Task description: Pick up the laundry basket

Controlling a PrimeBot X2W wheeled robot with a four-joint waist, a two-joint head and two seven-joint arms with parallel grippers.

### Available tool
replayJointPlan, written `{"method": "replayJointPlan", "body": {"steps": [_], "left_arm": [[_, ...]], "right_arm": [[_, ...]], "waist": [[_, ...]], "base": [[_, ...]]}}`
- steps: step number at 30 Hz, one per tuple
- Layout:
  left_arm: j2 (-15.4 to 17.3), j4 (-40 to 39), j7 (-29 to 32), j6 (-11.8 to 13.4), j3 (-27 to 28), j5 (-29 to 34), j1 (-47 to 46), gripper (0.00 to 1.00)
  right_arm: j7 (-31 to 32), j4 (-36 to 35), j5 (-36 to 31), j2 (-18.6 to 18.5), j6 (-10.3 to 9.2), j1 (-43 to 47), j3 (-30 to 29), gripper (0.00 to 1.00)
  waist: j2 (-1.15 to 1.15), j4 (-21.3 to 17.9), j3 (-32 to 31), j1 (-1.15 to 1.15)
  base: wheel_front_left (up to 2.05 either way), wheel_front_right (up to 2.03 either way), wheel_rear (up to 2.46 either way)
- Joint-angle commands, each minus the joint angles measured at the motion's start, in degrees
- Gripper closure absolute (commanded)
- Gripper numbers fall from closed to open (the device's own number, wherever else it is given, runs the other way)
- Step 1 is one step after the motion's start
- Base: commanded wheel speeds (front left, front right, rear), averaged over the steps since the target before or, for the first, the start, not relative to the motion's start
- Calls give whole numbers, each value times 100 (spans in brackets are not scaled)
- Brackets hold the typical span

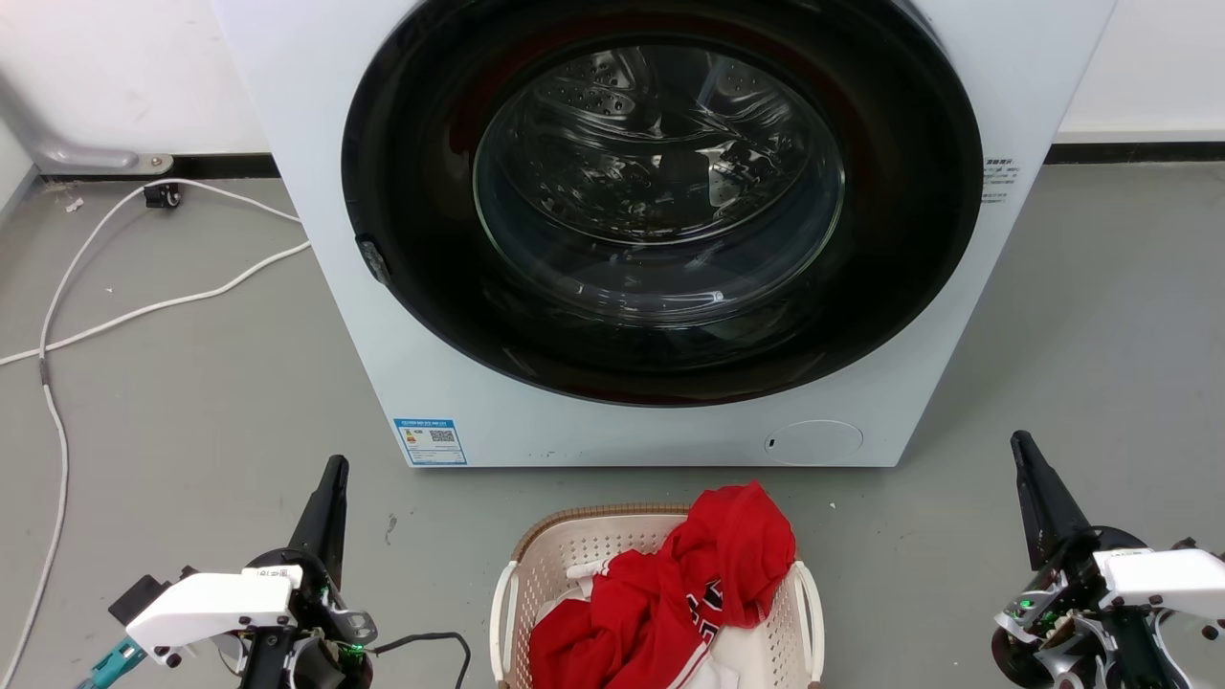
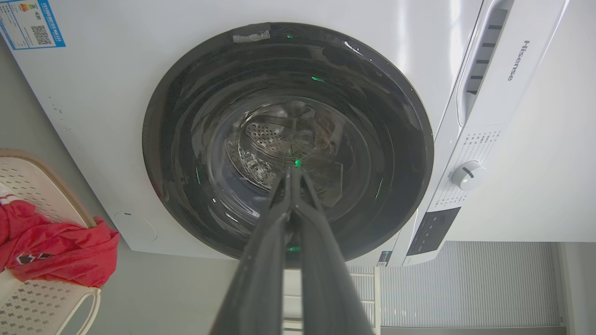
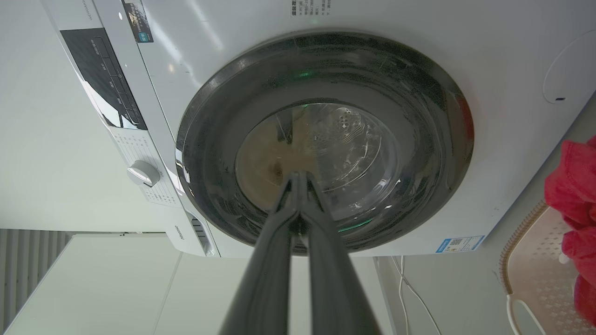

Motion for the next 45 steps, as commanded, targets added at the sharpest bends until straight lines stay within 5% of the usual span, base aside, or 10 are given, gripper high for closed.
{"method": "replayJointPlan", "body": {"steps": [1, 12, 13, 35, 45], "left_arm": [[-2, 7, 20, -23, 21, 3, -51, 100], [-5, 7, 19, -23, 25, 7, -51, 100], [-2, 0, 5, 0, 4, 0, -1, 0], [-30, -181, -496, 3, -88, 488, 372, 0], [-27, -304, -734, 6, 300, 1281, 411, 0]], "right_arm": [[11, 5, -30, 21, 0, -59, -9, 100], [15, 5, -35, 22, 0, -60, -12, 100], [1, 0, -1, 3, 0, 0, -4, 0], [-497, -31, -527, 25, -1, 361, 173, 0], [-734, -230, -1763, 24, 0, 378, 82, 0]], "waist": [[0, 0, 0, 0], [0, 0, 0, 0], [0, 0, 0, 0], [0, -7, 3, 0], [0, -5, -2, 0]], "base": [[0, 0, 0], [0, 0, 0], [0, 0, 0], [0, 0, 0], [0, 0, 0]]}}
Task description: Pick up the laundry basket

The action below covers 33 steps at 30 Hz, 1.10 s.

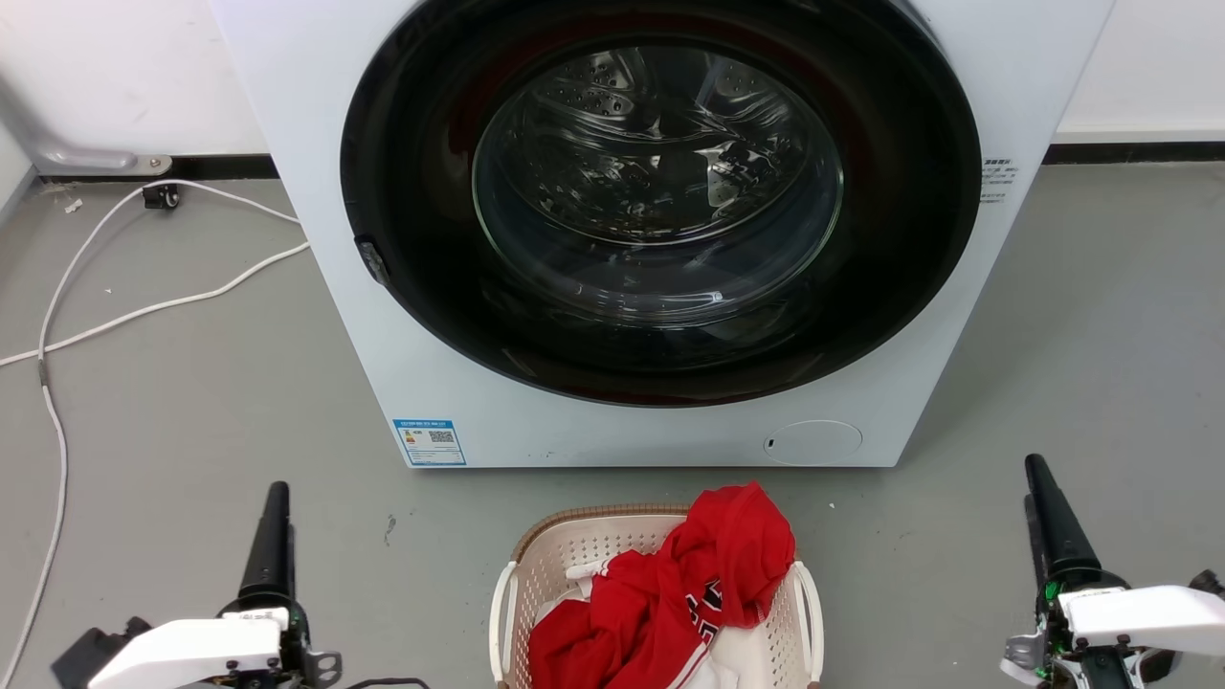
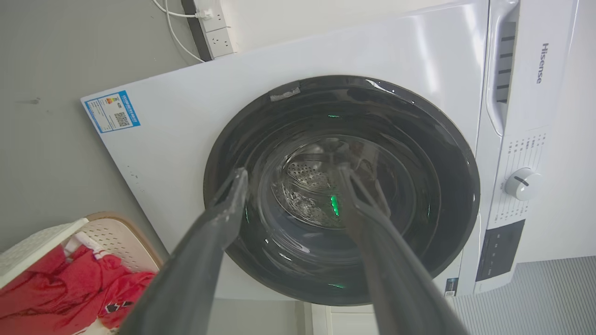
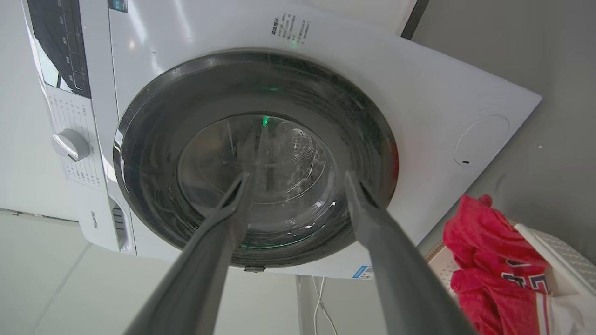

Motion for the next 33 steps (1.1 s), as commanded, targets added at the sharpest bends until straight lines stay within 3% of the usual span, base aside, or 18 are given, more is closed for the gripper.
{"method": "replayJointPlan", "body": {"steps": [1, 18, 27, 33], "left_arm": [[21, -126, -46, 13, 76, 162, -39, 0], [26, -1194, -393, 285, -24, 2153, 111, 0], [29, -1650, -556, 382, -603, 3795, 270, 0], [30, -1672, -657, 524, -962, 4562, 344, 0]], "right_arm": [[-55, -142, -241, -17, 2, -33, -35, 0], [-404, -965, -3377, -18, 2, -27, 227, 0], [-565, -1186, -4473, -18, 2, 69, 444, 0], [-665, -1160, -5056, -19, 2, 148, 481, 0]], "waist": [[0, 2, 0, 0], [0, 22, 29, 0], [0, 11, 44, 0], [0, 6, 45, 0]], "base": [[0, 0, 0], [0, 0, 0], [0, 0, 0], [0, 0, 0]]}}
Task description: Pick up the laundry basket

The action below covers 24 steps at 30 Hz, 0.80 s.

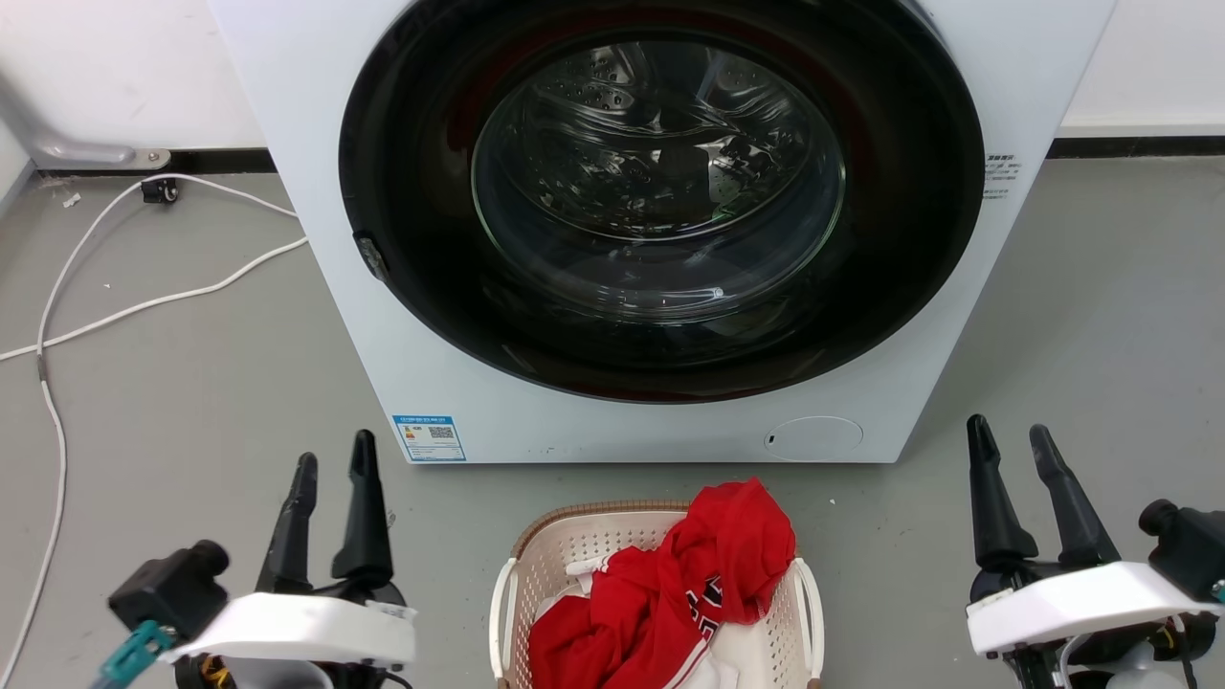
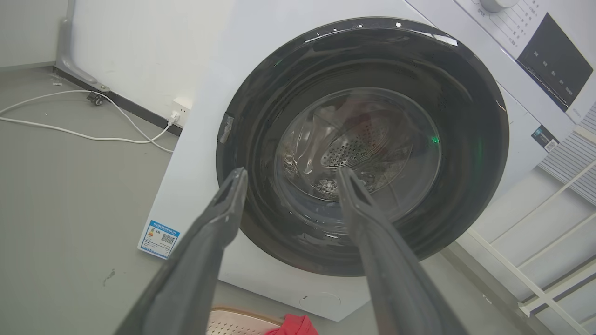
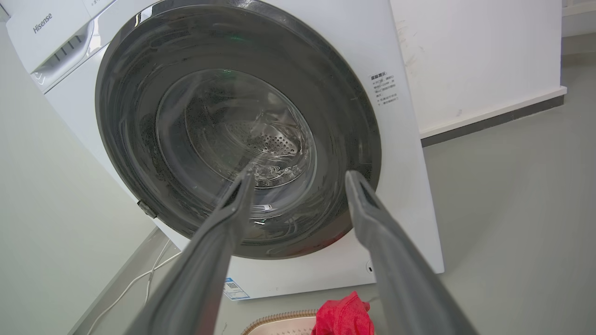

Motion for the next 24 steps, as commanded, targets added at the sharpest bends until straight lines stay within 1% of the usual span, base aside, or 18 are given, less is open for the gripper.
{"method": "replayJointPlan", "body": {"steps": [1, 2, 3, 5, 6, 7, 8, 9, 21, 24], "left_arm": [[22, -78, -60, 35, -78, 263, -10, 0], [22, -78, -60, 35, -78, 263, -10, 0], [52, -82, -90, 65, -189, 517, -2, 0], [102, -72, -121, 159, -296, 743, 19, 0], [120, -64, -137, 221, -342, 831, 29, 0], [120, -64, -137, 221, -342, 831, 29, 0], [160, -44, -167, 339, -432, 972, 41, 0], [160, -44, -167, 339, -432, 972, 41, 0], [519, 113, -339, 861, -1062, 1702, 53, 0], [608, 107, -380, 957, -1235, 1885, 32, 0]], "right_arm": [[-56, -54, -209, -18, 0, 18, 13, 0], [-56, -54, -209, -18, 0, 18, 13, 0], [-92, -37, -366, -18, 0, 32, 26, 0], [-122, -25, -508, -18, 0, 52, 37, 0], [-138, -19, -582, -18, 0, 62, 42, 0], [-138, -19, -582, -18, 0, 62, 42, 0], [-168, 1, -724, -18, 0, 82, 31, 0], [-168, 1, -724, -18, 0, 82, 31, 0], [-341, 138, -1370, -18, 0, 149, -26, 0], [-382, 106, -1525, -18, 0, 150, -11, 0]], "waist": [[0, -1, 0, 0], [0, -1, 0, 0], [0, -3, -1, 0], [0, -5, -2, 0], [0, -6, -2, 0], [0, -6, -2, 0], [0, -7, -2, 0], [0, -7, -2, 0], [0, -12, -2, 0], [0, -16, -1, 0]], "base": [[0, 0, 0], [0, 0, 0], [0, 0, 0], [0, 0, 0], [0, 0, 0], [0, 0, 0], [0, 0, 0], [0, 0, 0], [0, 0, 0], [0, 0, 0]]}}
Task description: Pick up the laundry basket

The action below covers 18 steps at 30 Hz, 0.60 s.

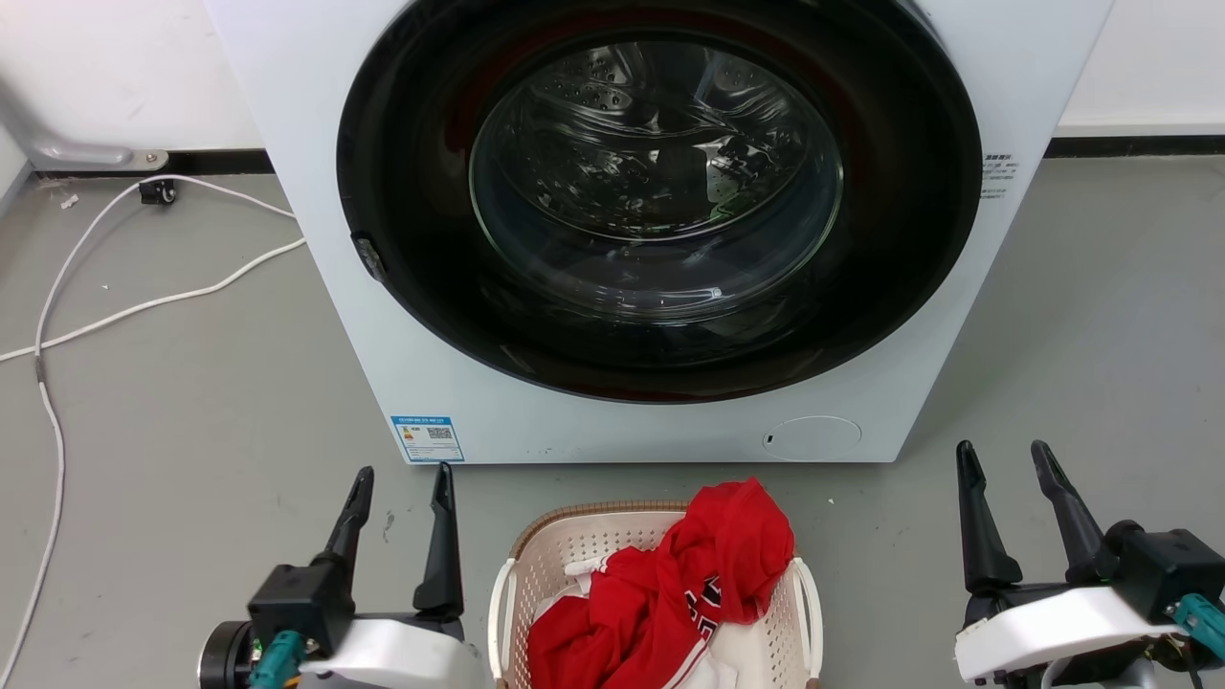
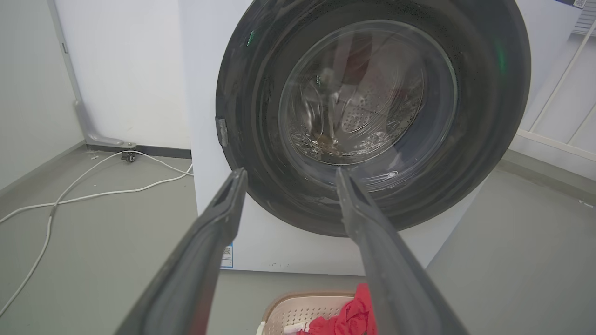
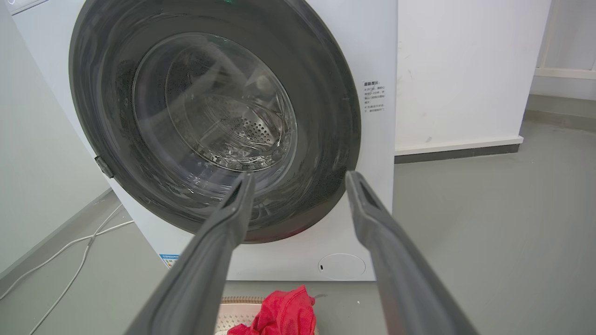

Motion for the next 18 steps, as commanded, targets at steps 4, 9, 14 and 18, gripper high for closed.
{"method": "replayJointPlan", "body": {"steps": [4, 9, 14, 18], "left_arm": [[115, -63, -86, 115, -195, 226, -31, 0], [104, -43, -152, 63, -289, 217, 25, 0], [-68, -23, -216, -162, -48, 137, 127, 0], [-178, 9, -262, -426, 120, 307, 182, 0]], "right_arm": [[-88, -108, -252, -17, 0, 12, 23, 0], [-147, -145, -463, -17, 0, 50, 36, 0], [-203, -159, -613, -17, -1, 76, 29, 0], [-254, -168, -722, -17, -1, 93, 23, 0]], "waist": [[0, 2, -1, 0], [0, 11, -7, 0], [0, 13, -12, 0], [0, 13, -6, 0]], "base": [[0, 0, 0], [0, 0, 0], [0, 0, 0], [0, 0, 0]]}}
